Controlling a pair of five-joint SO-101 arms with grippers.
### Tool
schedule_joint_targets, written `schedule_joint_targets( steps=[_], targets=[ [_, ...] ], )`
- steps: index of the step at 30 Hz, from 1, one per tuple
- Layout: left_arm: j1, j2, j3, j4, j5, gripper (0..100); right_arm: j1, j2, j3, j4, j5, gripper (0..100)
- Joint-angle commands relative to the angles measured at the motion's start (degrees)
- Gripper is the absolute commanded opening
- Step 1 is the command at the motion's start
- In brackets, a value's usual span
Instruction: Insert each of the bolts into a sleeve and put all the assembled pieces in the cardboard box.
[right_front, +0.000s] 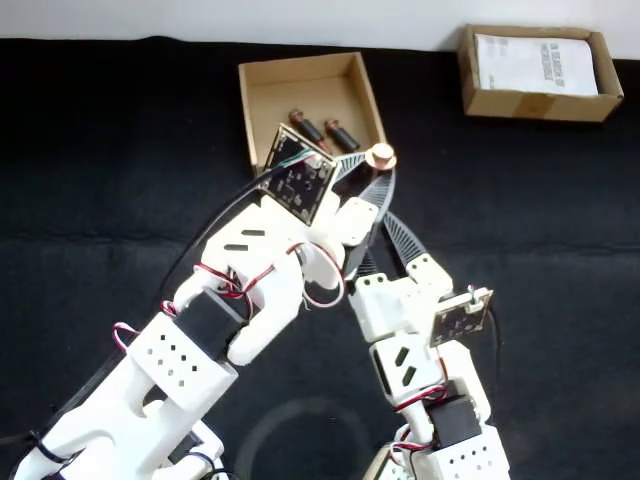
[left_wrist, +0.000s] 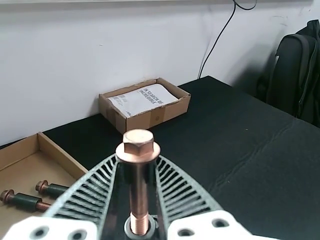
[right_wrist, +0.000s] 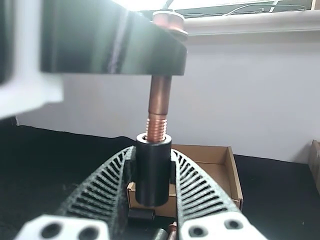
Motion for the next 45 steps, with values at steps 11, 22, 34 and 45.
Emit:
schedule_joint_targets(
  steps=[11, 22, 34, 45],
  targets=[
    [-3.21, -0.66, 0.48, 13.10, 0.09, 22, -0.13, -1.01, 7.34, 0.13, -0.26, 0.9],
    [-3.38, -10.95, 0.40, 22.86, -0.18, 22, -0.04, -0.66, 7.34, 0.13, -0.26, 0.9],
    [-5.58, -35.56, 1.63, 50.64, 0.09, 22, -0.04, -0.57, 7.34, 0.13, 0.00, 0.9],
    [-25.19, -55.52, 18.86, 52.48, -0.26, 22, -0.31, -0.57, 1.19, 7.08, -0.26, 0.9]
  ],
)
